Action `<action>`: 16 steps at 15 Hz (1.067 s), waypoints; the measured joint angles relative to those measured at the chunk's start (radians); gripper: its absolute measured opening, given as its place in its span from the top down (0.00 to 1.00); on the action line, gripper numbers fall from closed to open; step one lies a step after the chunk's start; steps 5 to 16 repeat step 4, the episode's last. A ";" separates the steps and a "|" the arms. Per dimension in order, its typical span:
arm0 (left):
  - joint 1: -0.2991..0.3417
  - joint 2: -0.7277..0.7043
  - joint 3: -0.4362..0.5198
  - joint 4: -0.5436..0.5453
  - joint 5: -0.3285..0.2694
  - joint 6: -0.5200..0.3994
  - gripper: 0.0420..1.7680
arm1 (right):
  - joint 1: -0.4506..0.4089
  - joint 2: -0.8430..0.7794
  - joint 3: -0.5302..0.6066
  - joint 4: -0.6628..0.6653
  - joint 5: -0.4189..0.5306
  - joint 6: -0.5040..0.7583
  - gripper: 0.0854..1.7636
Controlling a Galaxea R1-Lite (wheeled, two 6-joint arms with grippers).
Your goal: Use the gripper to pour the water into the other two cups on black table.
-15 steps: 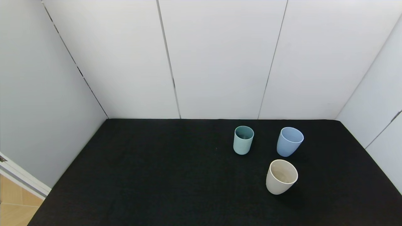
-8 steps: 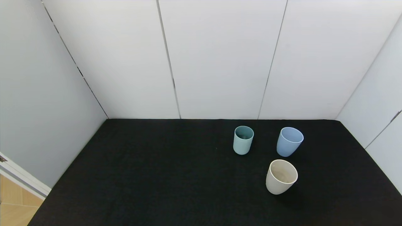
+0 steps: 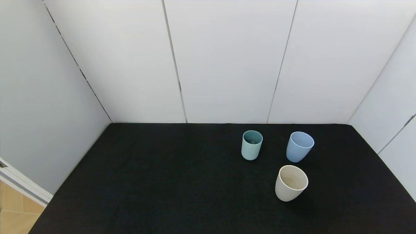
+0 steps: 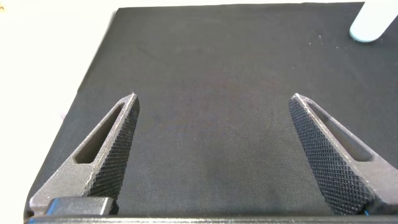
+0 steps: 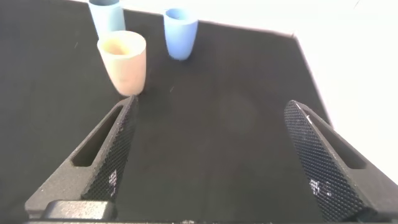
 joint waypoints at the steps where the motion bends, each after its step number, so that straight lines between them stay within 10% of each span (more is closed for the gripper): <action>1: 0.000 0.000 0.000 0.000 0.000 0.000 0.03 | 0.000 -0.001 0.007 0.002 -0.010 0.035 0.04; 16: 0.000 0.000 0.000 0.000 0.000 0.000 0.03 | 0.000 -0.001 0.012 0.002 -0.024 0.072 0.04</action>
